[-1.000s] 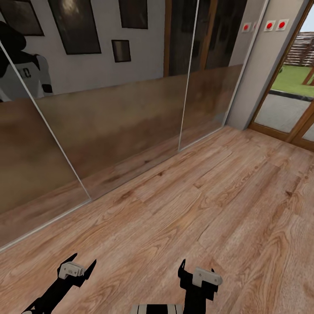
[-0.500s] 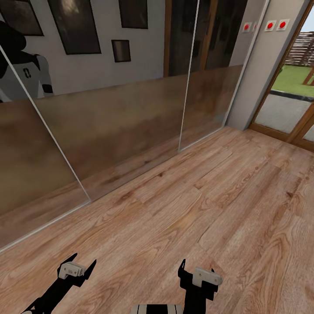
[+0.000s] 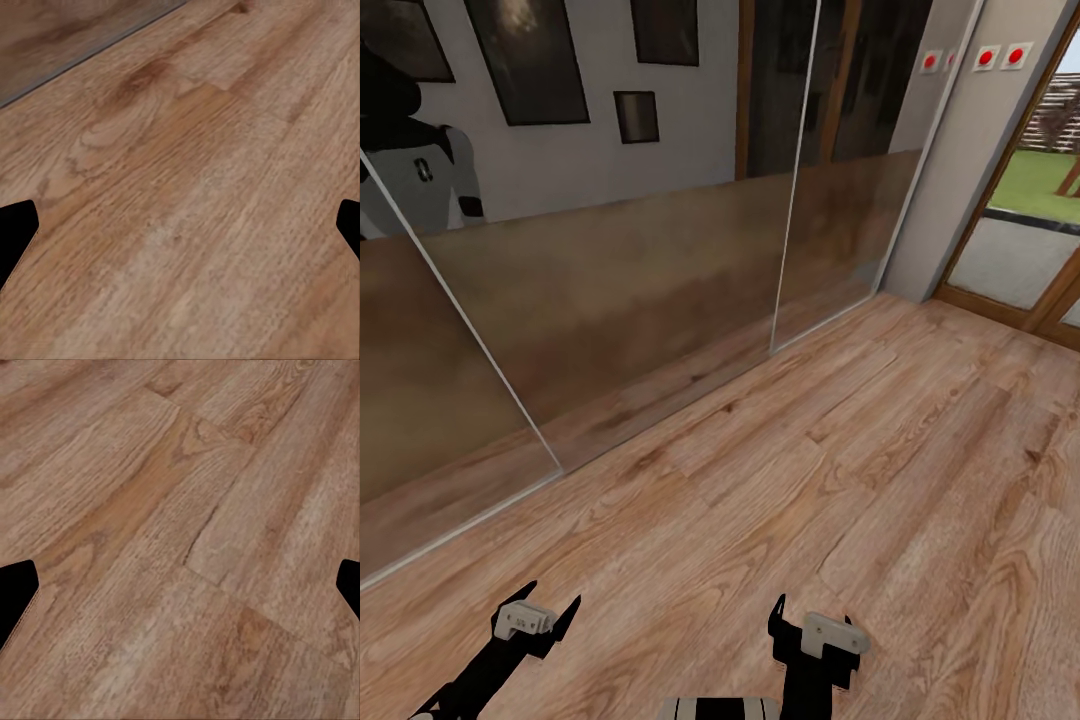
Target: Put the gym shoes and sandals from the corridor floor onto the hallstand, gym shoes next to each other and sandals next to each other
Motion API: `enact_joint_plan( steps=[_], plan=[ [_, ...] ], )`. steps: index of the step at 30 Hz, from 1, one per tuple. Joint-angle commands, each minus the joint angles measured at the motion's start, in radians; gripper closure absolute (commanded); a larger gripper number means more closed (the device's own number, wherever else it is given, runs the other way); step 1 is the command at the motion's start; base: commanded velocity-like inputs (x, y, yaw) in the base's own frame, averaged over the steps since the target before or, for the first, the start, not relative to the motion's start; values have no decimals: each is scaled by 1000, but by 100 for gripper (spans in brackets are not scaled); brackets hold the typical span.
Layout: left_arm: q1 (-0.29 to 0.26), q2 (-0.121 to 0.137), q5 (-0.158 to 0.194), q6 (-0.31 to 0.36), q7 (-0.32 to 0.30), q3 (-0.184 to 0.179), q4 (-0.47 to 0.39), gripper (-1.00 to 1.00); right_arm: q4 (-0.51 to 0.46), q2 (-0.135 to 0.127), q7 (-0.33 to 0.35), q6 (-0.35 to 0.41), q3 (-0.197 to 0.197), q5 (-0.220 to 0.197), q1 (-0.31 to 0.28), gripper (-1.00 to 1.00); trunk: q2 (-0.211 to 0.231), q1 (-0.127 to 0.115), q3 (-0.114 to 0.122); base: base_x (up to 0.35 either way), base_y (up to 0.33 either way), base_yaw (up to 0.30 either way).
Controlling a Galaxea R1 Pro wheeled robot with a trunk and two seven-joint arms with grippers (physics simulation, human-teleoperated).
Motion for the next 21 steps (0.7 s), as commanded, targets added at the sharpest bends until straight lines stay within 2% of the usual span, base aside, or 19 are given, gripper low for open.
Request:
enact_joint_plan(
  steps=[1, 21],
  plan=[
    [-1, -1, -8, -5, -4, 4, 0, -100, -1, 0, -5, -1, 2, -5, -1, -100, 0, 0, -1, 212, 0, 0],
    [-2, 0, -8, -5, -4, 4, 0, -100, -1, 0, -5, -1, 2, -5, -1, -100, 0, 0, -1, 105, 0, 0]
  ],
)
